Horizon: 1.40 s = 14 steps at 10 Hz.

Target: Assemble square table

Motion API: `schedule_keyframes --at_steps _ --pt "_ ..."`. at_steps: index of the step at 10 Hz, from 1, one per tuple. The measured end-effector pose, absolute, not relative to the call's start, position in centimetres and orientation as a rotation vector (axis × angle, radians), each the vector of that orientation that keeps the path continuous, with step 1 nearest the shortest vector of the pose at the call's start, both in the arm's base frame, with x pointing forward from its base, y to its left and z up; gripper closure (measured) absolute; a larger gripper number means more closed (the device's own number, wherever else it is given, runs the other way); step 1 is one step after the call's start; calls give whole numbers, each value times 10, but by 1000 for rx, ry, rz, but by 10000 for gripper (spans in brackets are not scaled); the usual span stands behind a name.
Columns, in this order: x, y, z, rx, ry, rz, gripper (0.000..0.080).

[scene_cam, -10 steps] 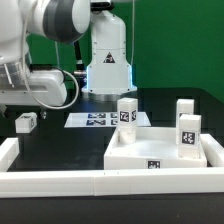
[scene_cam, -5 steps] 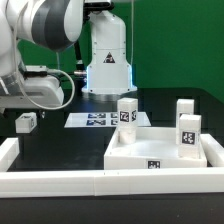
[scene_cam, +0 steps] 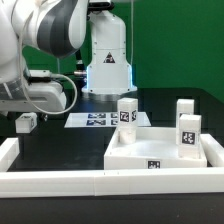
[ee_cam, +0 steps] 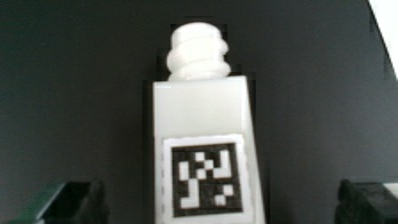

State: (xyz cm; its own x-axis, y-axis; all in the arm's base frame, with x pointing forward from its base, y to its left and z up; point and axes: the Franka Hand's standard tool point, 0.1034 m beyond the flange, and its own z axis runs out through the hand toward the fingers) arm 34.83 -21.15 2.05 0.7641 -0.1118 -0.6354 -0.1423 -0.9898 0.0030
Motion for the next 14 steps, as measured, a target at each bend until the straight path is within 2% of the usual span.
schedule_keyframes --at_steps 3,6,7,8,9,14 --pt "344 -211 17 -2764 220 1310 150" --pt "345 -217 9 -2766 170 1307 164" --pt "344 -218 8 -2764 148 1294 371" --pt "344 -219 7 -2769 129 1282 371" --pt "344 -219 7 -2769 129 1281 515" --pt "346 -217 7 -2772 126 1284 514"
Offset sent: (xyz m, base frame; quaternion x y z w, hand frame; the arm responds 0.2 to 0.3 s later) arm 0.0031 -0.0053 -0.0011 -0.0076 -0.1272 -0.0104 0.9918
